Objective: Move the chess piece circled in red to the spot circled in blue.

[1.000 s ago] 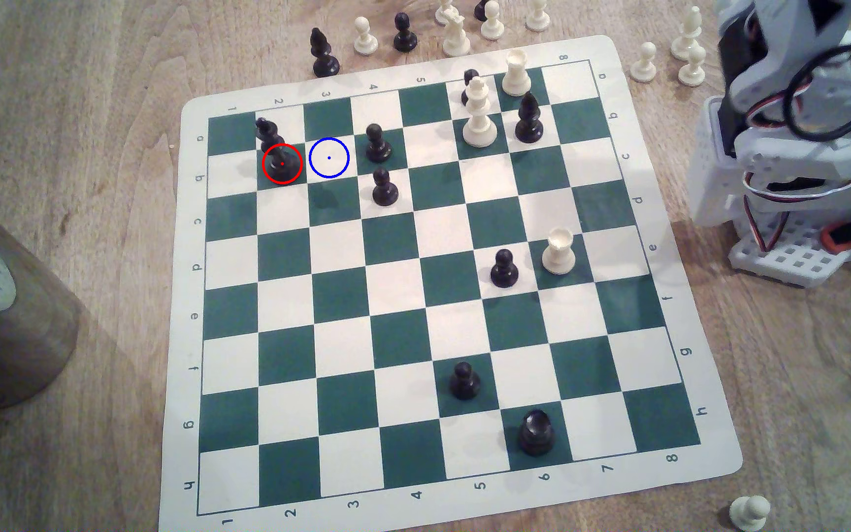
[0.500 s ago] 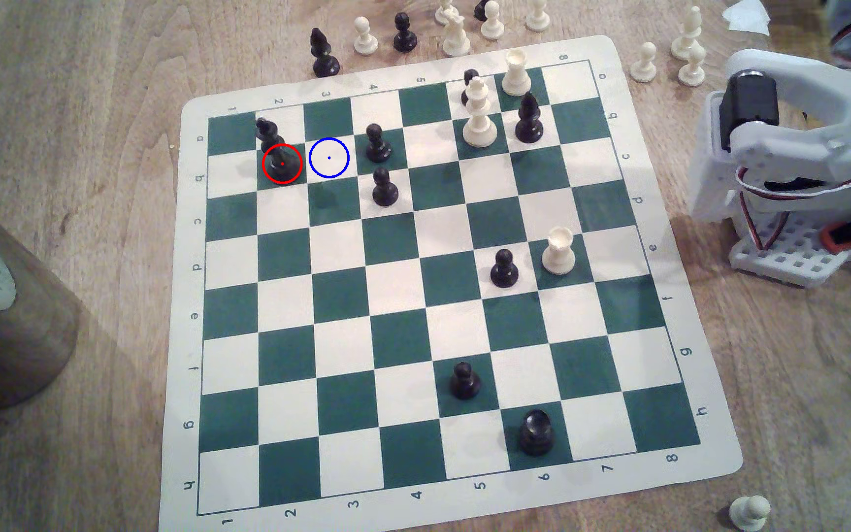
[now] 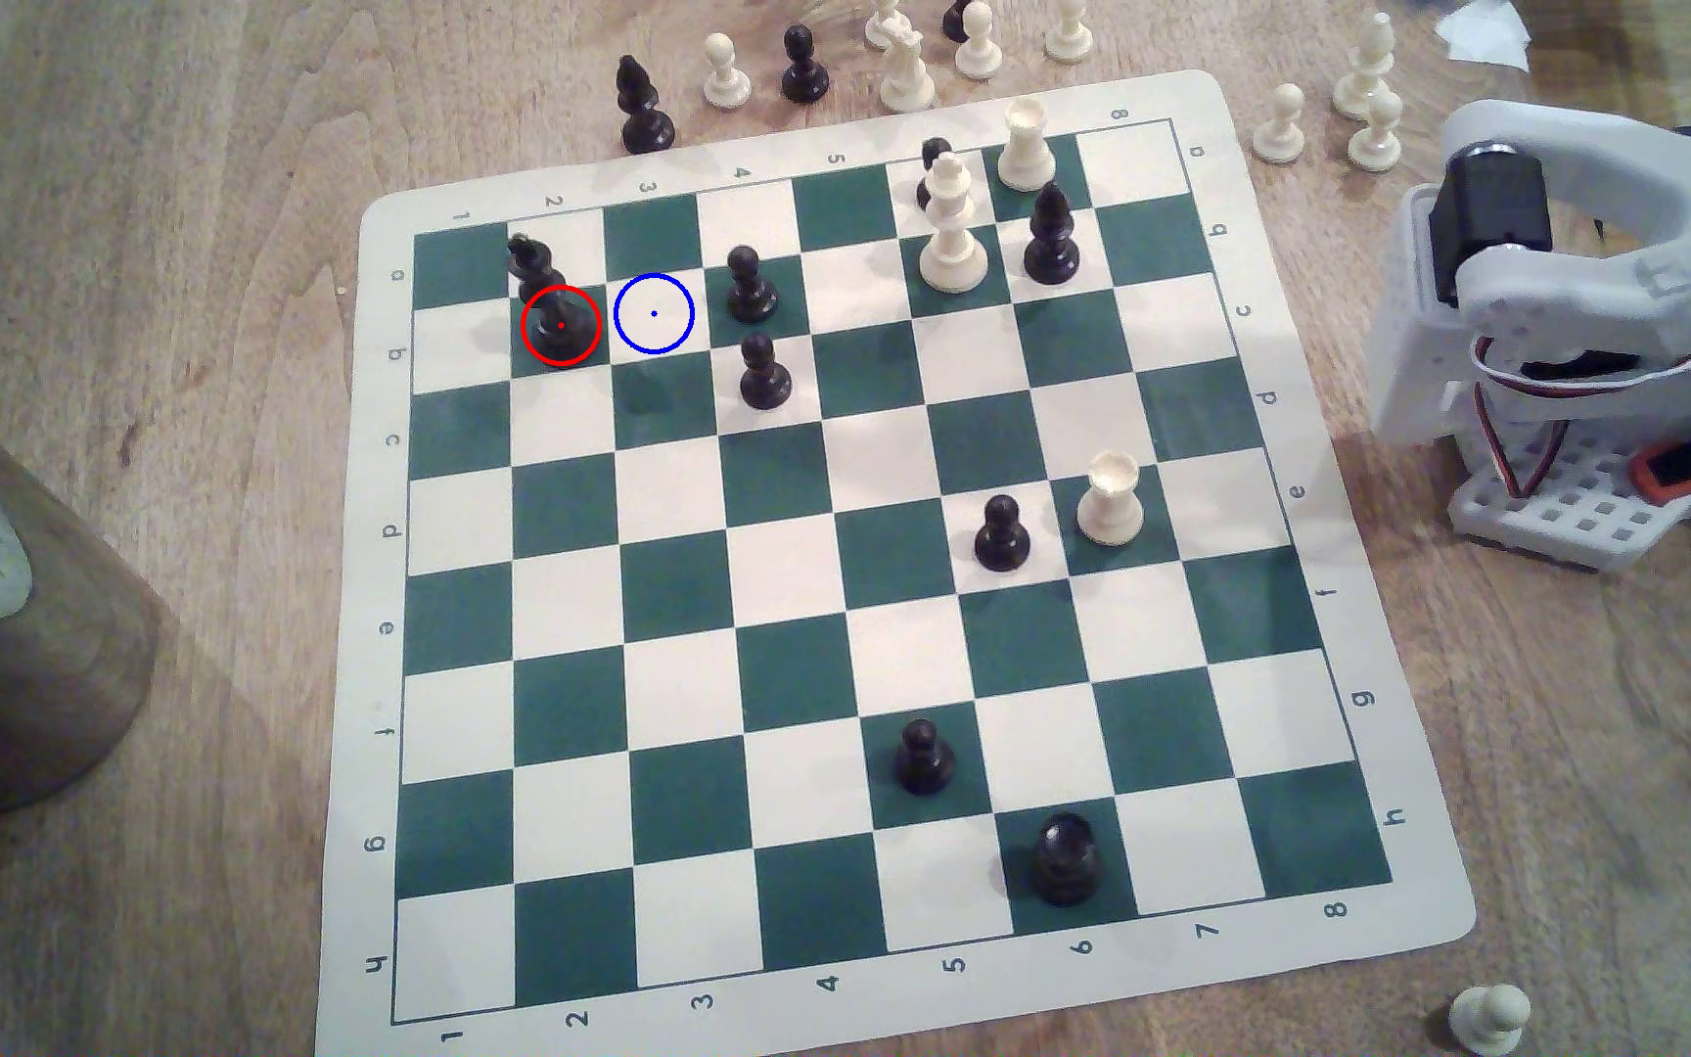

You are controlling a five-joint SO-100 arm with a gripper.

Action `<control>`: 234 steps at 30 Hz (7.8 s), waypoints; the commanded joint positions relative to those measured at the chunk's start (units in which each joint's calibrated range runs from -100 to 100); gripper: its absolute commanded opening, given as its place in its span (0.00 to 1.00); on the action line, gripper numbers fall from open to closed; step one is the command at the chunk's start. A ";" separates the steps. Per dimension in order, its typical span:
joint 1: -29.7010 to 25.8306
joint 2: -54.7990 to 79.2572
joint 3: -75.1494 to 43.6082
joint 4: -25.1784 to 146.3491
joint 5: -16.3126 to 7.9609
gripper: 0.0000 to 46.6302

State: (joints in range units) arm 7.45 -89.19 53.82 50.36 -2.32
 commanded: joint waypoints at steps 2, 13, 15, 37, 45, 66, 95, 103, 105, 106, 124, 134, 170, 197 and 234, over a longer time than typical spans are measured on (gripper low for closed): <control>-0.84 16.36 -3.32 0.83 -2.93 0.00; -2.72 50.48 -30.70 1.65 -4.64 0.00; -2.87 53.45 -34.14 2.79 -4.74 0.00; 4.71 90.21 -61.98 -0.24 -5.76 0.32; 4.87 98.61 -63.34 -4.41 -5.81 0.38; 5.97 108.97 -71.04 -6.13 -5.76 0.38; 4.87 112.28 -69.50 -8.84 -6.64 0.34; 4.95 112.71 -69.23 -9.24 -6.69 0.30; 4.87 112.71 -69.05 -9.24 -6.59 0.19; 4.87 112.71 -68.96 -9.24 -6.59 0.13; 5.65 109.14 -67.96 -9.24 -6.59 0.02; 5.89 97.26 -66.78 -4.99 -7.08 0.02; 7.22 94.88 -41.04 -18.42 -5.71 0.02; 7.84 94.20 -38.77 -17.68 -4.74 0.47; -5.84 8.55 28.59 -39.22 -5.42 0.01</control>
State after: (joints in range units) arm 0.44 -75.28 76.77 24.78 -7.74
